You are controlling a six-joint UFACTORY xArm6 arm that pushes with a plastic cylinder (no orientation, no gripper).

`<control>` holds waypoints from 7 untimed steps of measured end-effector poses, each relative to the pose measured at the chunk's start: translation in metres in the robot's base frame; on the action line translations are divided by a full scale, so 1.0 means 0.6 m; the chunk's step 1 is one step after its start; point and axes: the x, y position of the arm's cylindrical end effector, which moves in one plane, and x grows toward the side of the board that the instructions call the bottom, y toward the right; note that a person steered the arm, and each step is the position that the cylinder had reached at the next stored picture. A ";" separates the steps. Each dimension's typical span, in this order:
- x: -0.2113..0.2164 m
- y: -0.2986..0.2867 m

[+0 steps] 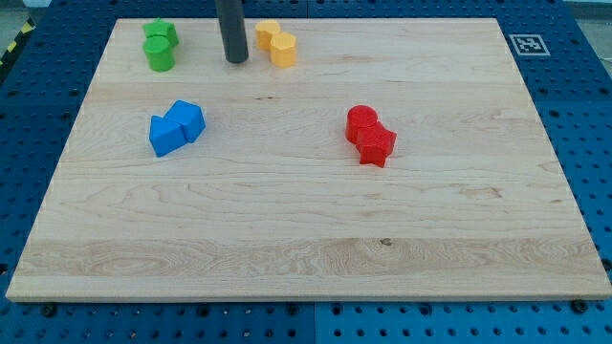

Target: Point your arm a bit up

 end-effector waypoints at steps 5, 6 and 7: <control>-0.053 -0.001; -0.066 -0.001; -0.079 -0.001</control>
